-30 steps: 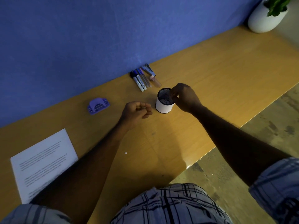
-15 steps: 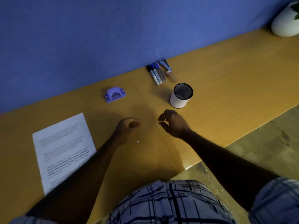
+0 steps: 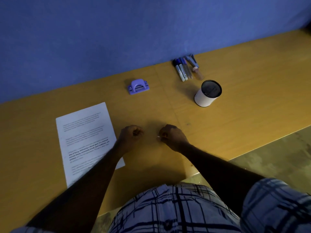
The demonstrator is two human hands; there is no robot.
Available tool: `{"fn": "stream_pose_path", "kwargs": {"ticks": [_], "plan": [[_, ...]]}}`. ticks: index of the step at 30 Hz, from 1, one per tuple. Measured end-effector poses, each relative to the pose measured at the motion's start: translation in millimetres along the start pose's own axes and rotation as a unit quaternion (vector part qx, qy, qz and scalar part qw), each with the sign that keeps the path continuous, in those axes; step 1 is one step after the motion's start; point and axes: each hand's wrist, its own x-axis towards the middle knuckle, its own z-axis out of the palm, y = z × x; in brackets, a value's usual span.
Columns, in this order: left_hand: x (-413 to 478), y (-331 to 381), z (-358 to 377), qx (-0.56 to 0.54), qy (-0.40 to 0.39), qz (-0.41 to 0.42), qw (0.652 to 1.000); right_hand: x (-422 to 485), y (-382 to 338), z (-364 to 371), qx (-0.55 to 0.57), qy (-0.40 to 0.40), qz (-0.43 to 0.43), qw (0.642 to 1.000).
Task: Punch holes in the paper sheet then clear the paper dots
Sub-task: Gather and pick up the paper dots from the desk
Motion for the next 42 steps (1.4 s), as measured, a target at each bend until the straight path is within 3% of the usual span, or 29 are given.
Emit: {"fn": "stream_pose_path", "kwargs": {"ticks": [5,16,22,28,37,42], "plan": [[-5.7,-7.7,-2.4,-0.001,-0.002,0.003,1.0,4.1,-3.9,4.7,0.006,0.017,0.026,0.999],[-6.4,-7.9,4.9,0.009,0.013,0.02,1.0,5.9,-8.0,14.0,-0.077,-0.026,0.039,0.996],[-2.2,-0.8,15.0,0.02,0.026,0.03,0.999,-2.0,11.8,-7.7,0.095,0.016,0.142,0.985],[3.8,11.1,32.4,0.053,0.025,0.041,0.997,-12.7,22.6,-33.5,0.244,0.047,0.152,0.957],[10.6,25.2,55.9,0.211,0.01,0.066,0.975,-28.6,40.1,-43.6,0.269,0.026,0.167,0.948],[11.9,27.2,60.2,0.235,0.037,0.076,0.968,-35.5,48.6,-45.0,0.277,0.028,0.172,0.945]]}}
